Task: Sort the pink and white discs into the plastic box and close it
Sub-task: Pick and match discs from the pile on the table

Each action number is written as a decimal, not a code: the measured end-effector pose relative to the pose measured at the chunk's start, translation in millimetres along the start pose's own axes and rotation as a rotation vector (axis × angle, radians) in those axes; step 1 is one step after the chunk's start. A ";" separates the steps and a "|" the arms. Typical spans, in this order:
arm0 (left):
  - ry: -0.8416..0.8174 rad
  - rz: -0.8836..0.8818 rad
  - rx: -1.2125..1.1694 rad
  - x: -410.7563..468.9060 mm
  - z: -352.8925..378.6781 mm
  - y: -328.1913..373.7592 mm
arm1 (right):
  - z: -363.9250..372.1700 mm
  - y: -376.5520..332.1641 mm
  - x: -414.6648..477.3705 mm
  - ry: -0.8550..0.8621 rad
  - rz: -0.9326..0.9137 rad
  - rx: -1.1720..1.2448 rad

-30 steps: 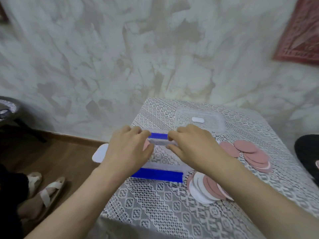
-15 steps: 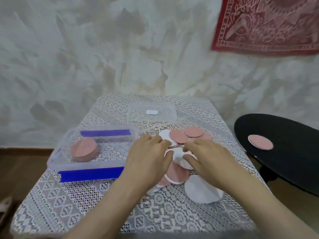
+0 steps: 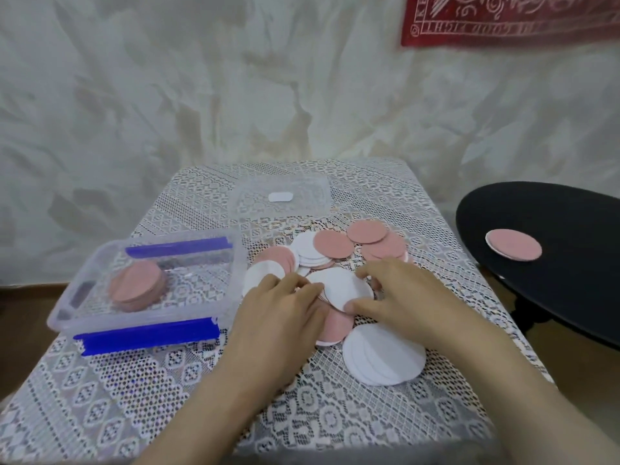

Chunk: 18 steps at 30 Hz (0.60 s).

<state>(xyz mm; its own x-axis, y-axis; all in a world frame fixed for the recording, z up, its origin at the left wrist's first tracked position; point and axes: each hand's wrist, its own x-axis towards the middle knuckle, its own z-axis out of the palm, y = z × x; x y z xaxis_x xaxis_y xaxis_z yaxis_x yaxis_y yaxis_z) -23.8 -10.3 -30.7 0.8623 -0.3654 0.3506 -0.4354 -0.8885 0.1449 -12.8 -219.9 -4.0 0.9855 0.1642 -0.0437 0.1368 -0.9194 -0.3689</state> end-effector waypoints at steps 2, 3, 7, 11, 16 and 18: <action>0.022 -0.011 -0.021 -3.4 1.9 -0.5 | 2.9 1.2 1.4 -0.013 0.016 0.031; 0.024 -0.018 -0.027 -5.3 3.6 -0.8 | 4.1 1.6 2.5 -0.012 0.022 0.047; 0.027 -0.015 -0.053 -11.7 7.7 -4.4 | 5.6 3.2 9.8 -0.012 0.013 0.075; -0.006 -0.004 -0.088 -12.8 4.2 -10.3 | 4.5 -0.5 20.4 -0.057 -0.001 0.135; -0.041 -0.007 -0.122 -13.2 2.8 -12.4 | 2.8 -0.7 31.4 -0.090 0.031 0.231; -0.045 -0.008 -0.135 -14.6 2.1 -13.0 | 5.5 1.6 34.4 -0.091 0.048 0.267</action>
<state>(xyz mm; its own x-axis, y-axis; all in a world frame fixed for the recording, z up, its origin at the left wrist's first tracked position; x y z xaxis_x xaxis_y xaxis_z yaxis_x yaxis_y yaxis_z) -30.2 6.0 -39.7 0.8753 -0.3730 0.3077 -0.4566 -0.8470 0.2721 20.7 -213.8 -11.3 0.9754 0.1656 -0.1459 0.0471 -0.8021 -0.5953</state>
